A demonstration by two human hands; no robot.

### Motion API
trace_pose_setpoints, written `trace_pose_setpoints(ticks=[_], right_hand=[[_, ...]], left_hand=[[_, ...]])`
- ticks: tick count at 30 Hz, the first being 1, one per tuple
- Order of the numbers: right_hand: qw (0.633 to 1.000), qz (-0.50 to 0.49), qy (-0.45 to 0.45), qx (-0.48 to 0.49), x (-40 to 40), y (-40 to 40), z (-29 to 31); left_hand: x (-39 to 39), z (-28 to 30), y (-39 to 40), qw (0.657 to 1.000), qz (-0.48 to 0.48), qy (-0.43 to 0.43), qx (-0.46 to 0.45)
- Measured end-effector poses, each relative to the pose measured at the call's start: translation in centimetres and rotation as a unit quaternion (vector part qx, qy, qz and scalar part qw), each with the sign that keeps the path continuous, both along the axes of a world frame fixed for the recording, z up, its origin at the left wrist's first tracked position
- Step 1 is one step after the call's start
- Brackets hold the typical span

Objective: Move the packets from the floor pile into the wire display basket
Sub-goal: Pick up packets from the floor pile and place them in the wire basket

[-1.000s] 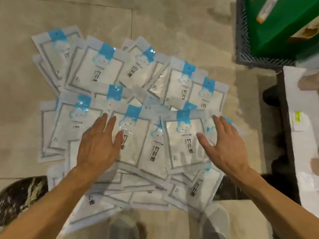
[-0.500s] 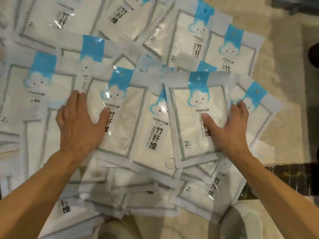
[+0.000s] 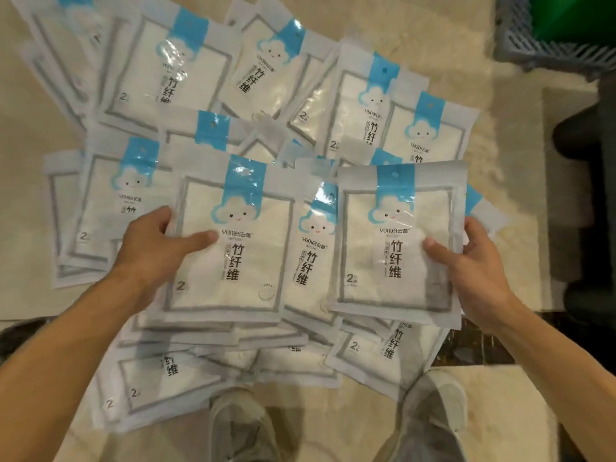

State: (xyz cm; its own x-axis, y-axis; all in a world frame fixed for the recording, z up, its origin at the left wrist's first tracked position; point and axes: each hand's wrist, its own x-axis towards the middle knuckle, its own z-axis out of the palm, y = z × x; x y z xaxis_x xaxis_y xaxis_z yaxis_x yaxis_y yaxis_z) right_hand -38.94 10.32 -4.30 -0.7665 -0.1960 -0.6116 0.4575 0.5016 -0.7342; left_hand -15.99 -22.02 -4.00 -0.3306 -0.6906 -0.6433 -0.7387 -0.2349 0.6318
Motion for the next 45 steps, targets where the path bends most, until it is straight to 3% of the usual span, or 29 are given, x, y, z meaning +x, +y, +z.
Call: trace_pose_setpoints(ticks=[3, 8, 16, 24, 34, 40, 45], right_hand=[[0.999, 0.008, -0.032, -0.020, -0.2, -0.7, 4.5], [0.993, 0.028, -0.094, -0.062, -1.2, -3.7, 14.6], [0.980, 0.112, -0.115, -0.119, -1.8, -11.1, 35.6], [0.960, 0.208, -0.064, -0.173, 1.7, -19.9, 59.5], [0.915, 0.304, -0.035, -0.264, 14.2, -27.0, 85.8], [0.867, 0.387, -0.033, -0.312, 21.9, -28.0, 95.7], [0.817, 0.469, -0.053, -0.332, 27.4, -27.3, 98.9]], left_hand=[[1.6, 3.6, -0.2, 0.995, 0.041, 0.063, 0.070], [2.7, 12.4, -0.8, 0.979, 0.127, 0.135, 0.090], [5.2, 33.0, -3.6, 0.958, 0.179, 0.196, 0.105], [12.4, 56.4, -6.7, 0.935, 0.232, 0.262, 0.063], [28.0, 83.7, -5.8, 0.897, 0.291, 0.327, -0.057], [36.6, 94.7, 0.5, 0.854, 0.347, 0.353, -0.162], [42.3, 98.6, 8.9, 0.818, 0.422, 0.323, -0.220]])
